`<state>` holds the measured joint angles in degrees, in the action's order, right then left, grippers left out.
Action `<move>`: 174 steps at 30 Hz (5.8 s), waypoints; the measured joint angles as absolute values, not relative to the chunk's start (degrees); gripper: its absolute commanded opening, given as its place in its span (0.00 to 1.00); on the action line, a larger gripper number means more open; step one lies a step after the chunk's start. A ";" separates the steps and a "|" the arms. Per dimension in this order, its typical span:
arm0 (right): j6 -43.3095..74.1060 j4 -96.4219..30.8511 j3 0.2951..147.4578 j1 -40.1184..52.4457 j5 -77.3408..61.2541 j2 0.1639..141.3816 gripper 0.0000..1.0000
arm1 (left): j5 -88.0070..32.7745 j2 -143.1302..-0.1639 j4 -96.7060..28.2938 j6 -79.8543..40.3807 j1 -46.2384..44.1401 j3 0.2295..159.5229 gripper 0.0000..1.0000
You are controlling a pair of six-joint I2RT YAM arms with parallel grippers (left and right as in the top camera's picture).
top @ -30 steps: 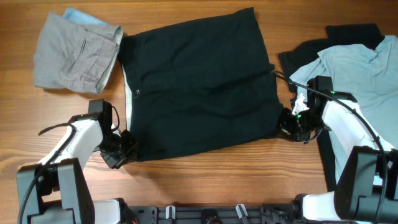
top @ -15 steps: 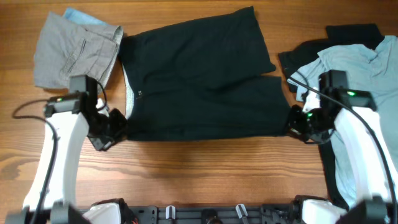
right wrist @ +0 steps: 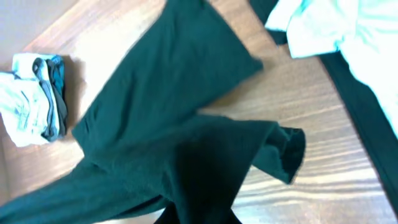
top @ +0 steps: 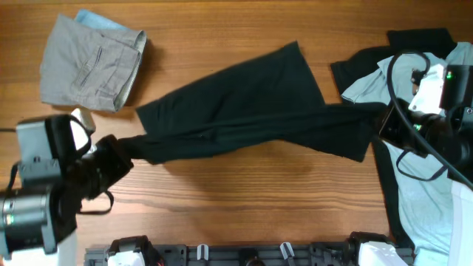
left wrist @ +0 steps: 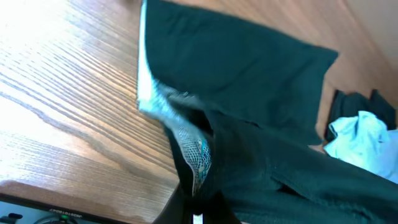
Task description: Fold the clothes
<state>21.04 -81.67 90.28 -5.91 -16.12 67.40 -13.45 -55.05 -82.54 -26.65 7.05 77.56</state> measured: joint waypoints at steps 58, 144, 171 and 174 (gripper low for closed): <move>9.28 -49.69 75.31 -7.53 -24.27 114.91 0.45 | -19.40 -87.48 -55.05 -7.09 -2.70 62.76 0.08; 17.32 -35.20 75.05 -8.05 -31.99 111.02 0.57 | -18.00 -105.51 -51.16 -5.13 2.39 73.63 0.19; 21.87 -54.19 70.67 -7.29 -9.10 109.38 0.04 | -19.35 -102.37 -43.86 -15.92 -6.31 54.59 0.04; 22.50 -56.23 72.12 -8.38 -6.00 109.38 0.13 | -19.16 -102.35 -43.90 -17.74 -5.04 54.52 0.04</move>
